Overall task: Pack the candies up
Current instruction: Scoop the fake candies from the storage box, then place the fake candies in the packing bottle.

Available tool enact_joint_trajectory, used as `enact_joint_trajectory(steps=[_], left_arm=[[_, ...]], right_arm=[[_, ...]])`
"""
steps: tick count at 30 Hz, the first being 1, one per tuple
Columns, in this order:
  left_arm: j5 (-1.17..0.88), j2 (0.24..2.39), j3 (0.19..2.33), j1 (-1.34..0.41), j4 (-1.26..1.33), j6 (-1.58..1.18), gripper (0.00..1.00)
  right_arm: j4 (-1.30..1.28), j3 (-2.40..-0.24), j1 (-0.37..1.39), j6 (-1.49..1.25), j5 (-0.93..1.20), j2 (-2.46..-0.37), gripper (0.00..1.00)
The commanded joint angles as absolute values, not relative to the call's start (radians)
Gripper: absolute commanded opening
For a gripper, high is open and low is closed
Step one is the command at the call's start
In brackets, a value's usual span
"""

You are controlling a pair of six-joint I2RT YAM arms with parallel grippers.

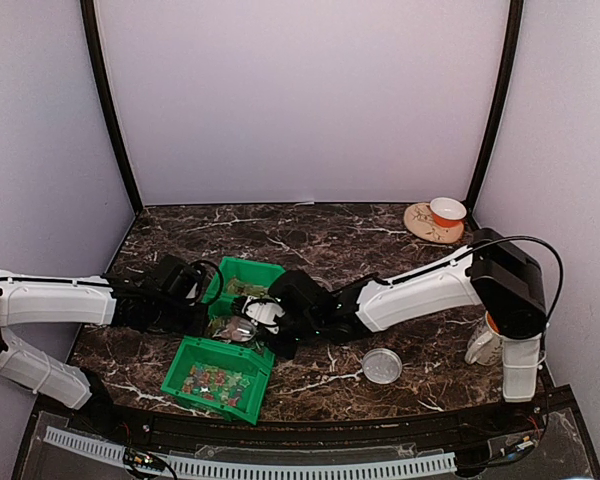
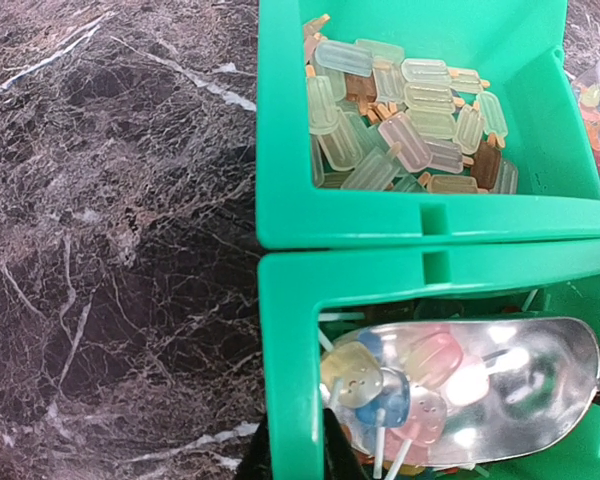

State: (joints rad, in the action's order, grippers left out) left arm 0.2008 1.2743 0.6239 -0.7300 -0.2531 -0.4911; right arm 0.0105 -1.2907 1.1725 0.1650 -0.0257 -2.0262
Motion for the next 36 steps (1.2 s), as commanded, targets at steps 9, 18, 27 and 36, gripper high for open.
enact_joint_trajectory(steps=[9,18,27,36], left_arm=[[0.216,1.258,0.634,-0.75,-0.22,-0.485,0.0],[0.221,1.25,0.622,-0.75,-0.224,-0.491,0.0],[0.222,1.254,0.617,-0.751,-0.218,-0.491,0.0],[0.224,1.258,0.618,-0.75,-0.214,-0.49,0.0]], right_arm=[[0.183,-1.125,1.16,0.143,-0.05,-1.897,0.0],[0.284,-1.04,1.16,0.136,-0.071,-1.826,0.0],[0.341,-0.974,1.156,0.141,-0.114,-1.754,0.0],[0.459,-0.856,1.15,0.139,-0.173,-1.648,0.0]])
